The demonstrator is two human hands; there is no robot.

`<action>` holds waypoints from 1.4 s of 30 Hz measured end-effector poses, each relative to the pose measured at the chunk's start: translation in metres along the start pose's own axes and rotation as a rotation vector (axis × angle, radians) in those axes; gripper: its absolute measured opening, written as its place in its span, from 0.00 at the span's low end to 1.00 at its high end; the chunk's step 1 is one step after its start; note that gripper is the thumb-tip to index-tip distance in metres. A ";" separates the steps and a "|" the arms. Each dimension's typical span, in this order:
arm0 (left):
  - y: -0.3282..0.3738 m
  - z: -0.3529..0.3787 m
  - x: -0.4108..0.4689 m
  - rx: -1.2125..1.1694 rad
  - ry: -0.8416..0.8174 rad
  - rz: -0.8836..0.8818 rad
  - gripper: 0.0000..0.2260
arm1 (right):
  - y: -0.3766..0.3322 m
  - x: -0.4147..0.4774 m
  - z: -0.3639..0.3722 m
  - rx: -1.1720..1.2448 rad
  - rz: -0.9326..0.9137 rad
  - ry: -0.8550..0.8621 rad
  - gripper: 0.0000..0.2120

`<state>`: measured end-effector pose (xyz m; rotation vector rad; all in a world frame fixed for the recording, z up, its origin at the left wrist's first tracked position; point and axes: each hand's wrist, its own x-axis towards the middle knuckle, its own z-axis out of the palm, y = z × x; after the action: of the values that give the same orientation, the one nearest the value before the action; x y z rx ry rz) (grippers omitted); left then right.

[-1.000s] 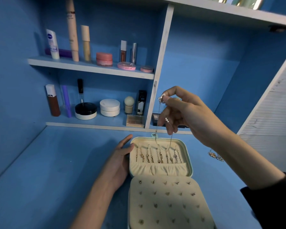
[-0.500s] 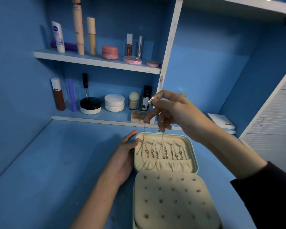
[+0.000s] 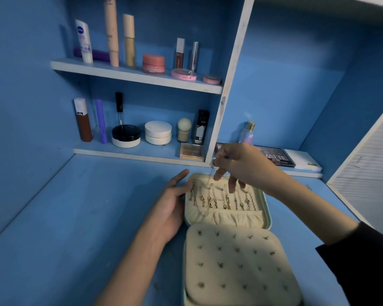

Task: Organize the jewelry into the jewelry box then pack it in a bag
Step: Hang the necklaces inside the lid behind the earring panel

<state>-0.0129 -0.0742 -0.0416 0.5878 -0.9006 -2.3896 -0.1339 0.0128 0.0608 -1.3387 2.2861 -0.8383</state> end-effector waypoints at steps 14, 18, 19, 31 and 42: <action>0.002 0.002 -0.001 0.116 -0.016 -0.007 0.18 | -0.016 -0.040 0.001 -0.106 0.040 -0.480 0.06; 0.002 0.002 -0.002 0.133 -0.037 0.003 0.18 | -0.019 -0.047 0.004 -0.155 -0.002 -0.488 0.06; 0.002 0.002 -0.003 0.129 -0.040 0.003 0.18 | -0.019 -0.047 0.005 -0.161 -0.029 -0.454 0.06; 0.001 0.004 -0.001 0.037 0.007 -0.003 0.18 | -0.005 -0.022 0.015 -0.305 -0.201 -0.063 0.07; 0.000 0.001 0.001 0.051 0.000 0.017 0.18 | 0.021 -0.028 0.031 -0.418 -0.225 -0.029 0.08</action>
<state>-0.0143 -0.0742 -0.0415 0.5969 -0.9652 -2.3579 -0.1169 0.0355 0.0236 -1.7970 2.4053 -0.4070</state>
